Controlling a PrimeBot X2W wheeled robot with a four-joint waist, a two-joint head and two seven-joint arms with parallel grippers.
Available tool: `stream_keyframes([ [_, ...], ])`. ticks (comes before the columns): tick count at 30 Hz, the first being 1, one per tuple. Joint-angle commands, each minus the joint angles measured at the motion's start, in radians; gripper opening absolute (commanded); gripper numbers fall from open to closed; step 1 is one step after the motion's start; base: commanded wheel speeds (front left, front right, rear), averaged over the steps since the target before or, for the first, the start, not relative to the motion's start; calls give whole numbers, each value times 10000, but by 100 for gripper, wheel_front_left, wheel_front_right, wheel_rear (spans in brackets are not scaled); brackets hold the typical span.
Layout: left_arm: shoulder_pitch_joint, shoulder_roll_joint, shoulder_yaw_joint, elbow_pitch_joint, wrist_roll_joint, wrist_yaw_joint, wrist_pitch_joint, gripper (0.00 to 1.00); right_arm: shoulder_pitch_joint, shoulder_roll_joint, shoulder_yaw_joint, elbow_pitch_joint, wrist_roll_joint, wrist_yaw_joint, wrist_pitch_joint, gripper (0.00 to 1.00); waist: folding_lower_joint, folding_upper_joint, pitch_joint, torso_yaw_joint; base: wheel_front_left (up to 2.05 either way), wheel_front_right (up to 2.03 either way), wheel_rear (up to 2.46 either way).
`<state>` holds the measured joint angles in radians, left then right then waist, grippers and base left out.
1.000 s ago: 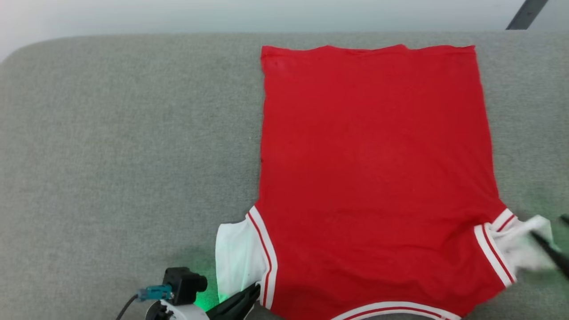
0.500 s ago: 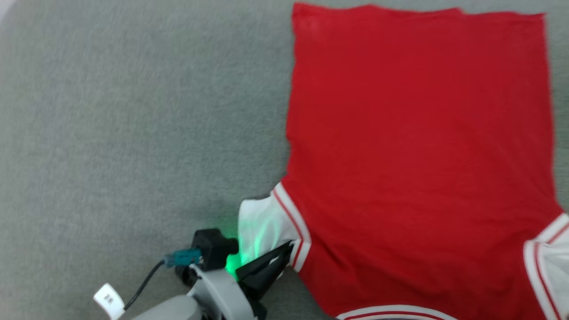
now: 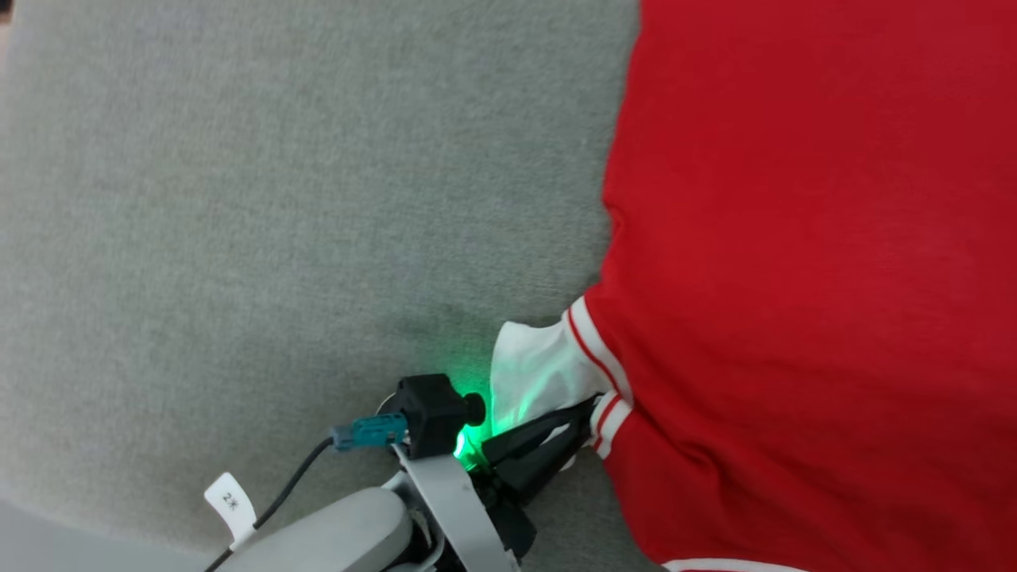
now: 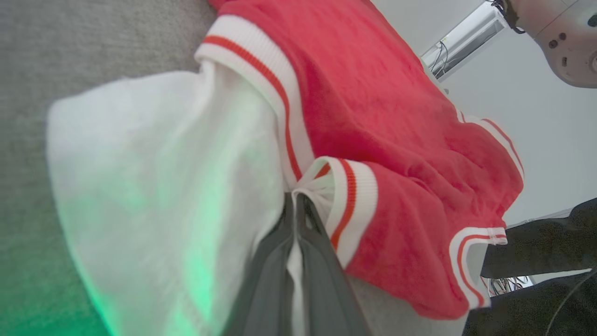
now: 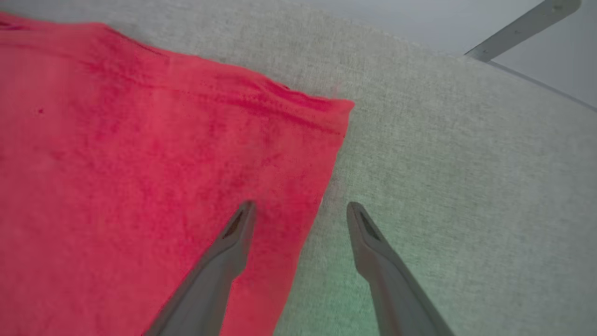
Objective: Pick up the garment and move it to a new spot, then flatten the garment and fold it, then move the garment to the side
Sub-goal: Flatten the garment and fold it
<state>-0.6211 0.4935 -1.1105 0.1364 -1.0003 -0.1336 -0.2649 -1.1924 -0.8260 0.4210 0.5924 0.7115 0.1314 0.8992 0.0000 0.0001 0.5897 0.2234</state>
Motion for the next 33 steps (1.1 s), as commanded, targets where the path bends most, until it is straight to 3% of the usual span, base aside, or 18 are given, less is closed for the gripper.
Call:
stream_keyframes([
  [1, -15, -97, -77, 887, -125, 92, 224, 0, -322, 113, 41, 424, -259, -15, 120, 100, 0, -1, 683, 537, 0, 0, 0],
  [6, -51, -21, -79, 889, -112, 126, 191, 0, -612, 383, 348, 1283, -648, -13, 248, 100, 0, -1, 749, 558, 0, 0, 0],
  [7, -50, 15, -66, 889, -115, 125, 186, 0, -628, 438, 380, 1373, -645, -13, 183, 45, 0, -1, 739, 546, 0, 0, 0],
  [8, -40, 53, -50, 907, -123, 125, 180, 0, -606, 534, 412, 1467, -605, -13, 139, 17, 0, -1, 718, 522, 0, 0, 0],
  [9, -20, 87, -30, 923, -137, 125, 182, 0, -583, 618, 490, 1514, -546, -9, 72, 0, 0, -1, 687, 488, 0, 0, 0],
  [19, 348, 349, 502, 998, -227, 133, 105, 0, 37, 255, 855, 1450, 258, -13, -1129, 0, 0, -1, -412, 120, 0, 0, 0],
  [26, 1213, 486, 1041, 693, -250, 118, 45, 0, 1803, -767, 1336, -260, 1755, -15, -1681, 0, 0, -1, -1448, -346, 0, 0, 0],
  [33, 1760, 599, 1559, 352, -195, 50, 12, 0, 4793, -2272, 1525, -2585, 3310, -15, -1972, 0, 0, -1, -2311, -952, 0, 0, 0],
])
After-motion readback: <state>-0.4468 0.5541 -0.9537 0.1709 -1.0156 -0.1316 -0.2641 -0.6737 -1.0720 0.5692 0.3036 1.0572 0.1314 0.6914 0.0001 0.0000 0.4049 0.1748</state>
